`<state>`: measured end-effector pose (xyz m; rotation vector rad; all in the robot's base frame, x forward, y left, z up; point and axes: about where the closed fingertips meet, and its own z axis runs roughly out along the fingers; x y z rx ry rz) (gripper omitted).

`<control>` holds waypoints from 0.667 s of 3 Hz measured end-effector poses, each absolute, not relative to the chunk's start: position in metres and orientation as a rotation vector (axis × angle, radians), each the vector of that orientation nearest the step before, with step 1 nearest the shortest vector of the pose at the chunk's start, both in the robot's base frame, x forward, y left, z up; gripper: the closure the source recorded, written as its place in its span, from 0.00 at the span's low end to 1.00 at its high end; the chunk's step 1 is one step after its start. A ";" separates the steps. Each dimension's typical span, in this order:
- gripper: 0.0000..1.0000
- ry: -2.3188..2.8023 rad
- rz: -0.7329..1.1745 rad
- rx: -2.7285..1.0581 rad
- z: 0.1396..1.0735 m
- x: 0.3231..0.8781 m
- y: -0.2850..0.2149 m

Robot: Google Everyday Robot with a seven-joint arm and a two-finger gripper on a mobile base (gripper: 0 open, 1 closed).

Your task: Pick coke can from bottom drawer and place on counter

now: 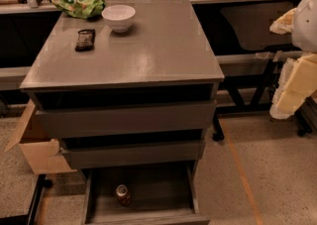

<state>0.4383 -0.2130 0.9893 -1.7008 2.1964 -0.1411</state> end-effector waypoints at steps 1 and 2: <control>0.00 2.196 -0.141 -1.701 0.989 0.438 -0.213; 0.00 2.236 -0.068 -1.607 0.966 0.436 -0.195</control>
Offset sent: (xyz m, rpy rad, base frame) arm -0.0050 0.0535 -0.0761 0.2142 0.0600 -0.1829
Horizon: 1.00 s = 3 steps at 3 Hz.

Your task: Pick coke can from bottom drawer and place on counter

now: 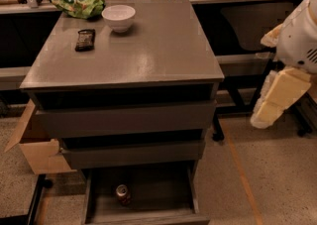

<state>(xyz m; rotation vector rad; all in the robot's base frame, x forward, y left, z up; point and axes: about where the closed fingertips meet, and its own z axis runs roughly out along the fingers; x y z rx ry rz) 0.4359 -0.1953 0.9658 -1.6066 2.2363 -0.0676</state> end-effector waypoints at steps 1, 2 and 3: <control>0.00 2.276 0.039 -1.469 0.931 0.436 -0.154; 0.00 2.270 0.144 -1.334 0.897 0.447 -0.091; 0.00 2.270 0.144 -1.334 0.897 0.447 -0.091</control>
Offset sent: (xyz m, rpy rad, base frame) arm 0.0203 0.1671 -0.1059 0.3291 0.0337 -0.1830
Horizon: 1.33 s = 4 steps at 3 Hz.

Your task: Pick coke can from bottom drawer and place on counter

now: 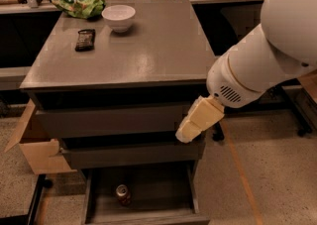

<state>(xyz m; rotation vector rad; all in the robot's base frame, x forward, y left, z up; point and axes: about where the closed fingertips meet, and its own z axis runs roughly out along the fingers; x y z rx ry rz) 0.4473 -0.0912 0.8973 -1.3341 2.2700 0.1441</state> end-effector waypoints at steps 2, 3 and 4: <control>0.00 2.350 0.263 -1.380 0.876 0.397 -0.068; 0.00 2.384 0.324 -1.404 0.841 0.378 -0.054; 0.00 2.376 0.331 -1.400 0.841 0.376 -0.054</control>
Offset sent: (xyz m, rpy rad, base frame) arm -0.0759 0.0307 -0.0403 0.0342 0.2039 0.0310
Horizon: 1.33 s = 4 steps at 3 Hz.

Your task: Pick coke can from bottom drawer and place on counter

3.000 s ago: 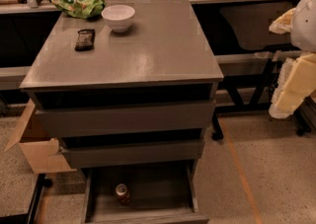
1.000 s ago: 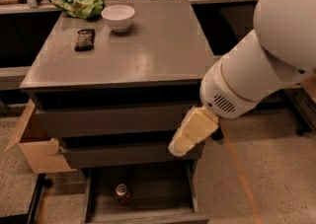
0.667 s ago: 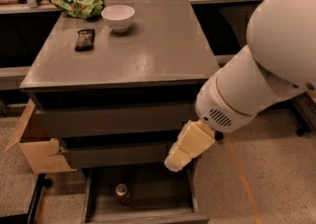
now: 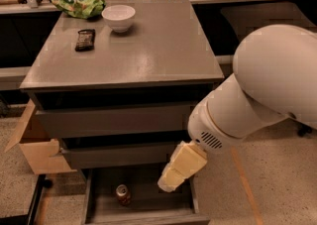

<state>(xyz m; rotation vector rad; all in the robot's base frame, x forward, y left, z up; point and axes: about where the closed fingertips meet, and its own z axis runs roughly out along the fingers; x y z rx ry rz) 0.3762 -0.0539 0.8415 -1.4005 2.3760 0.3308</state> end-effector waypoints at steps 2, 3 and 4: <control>0.00 2.389 0.351 -1.336 0.753 0.413 -0.067; 0.00 2.405 0.385 -1.322 0.687 0.453 -0.070; 0.00 2.405 0.385 -1.322 0.687 0.452 -0.070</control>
Offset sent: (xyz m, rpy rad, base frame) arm 0.0802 -0.0228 -0.1597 0.0652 -0.0166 -0.0810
